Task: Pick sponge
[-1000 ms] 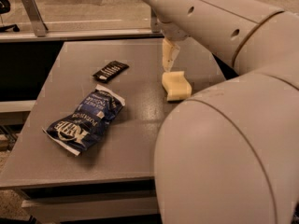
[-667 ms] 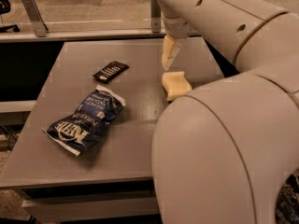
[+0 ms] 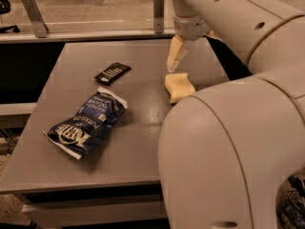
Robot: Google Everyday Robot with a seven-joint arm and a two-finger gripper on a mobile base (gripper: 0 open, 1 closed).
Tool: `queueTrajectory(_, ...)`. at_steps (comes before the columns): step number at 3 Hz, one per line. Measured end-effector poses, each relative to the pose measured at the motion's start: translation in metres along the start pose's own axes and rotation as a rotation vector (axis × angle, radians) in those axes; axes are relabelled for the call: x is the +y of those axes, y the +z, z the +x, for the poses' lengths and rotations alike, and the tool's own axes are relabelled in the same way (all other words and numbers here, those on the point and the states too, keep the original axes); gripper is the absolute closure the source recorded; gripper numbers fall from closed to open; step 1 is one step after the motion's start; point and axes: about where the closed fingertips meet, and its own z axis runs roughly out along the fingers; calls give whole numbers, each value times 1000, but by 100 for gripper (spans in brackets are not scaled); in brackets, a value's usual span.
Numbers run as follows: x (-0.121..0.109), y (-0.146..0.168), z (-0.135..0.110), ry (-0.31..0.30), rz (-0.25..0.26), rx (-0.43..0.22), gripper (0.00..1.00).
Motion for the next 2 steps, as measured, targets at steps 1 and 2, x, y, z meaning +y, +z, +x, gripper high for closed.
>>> queueTrajectory(1,-2,21,13,-11,-22,49,0)
queueTrajectory(2,4,34,28,-44,-12,83,0)
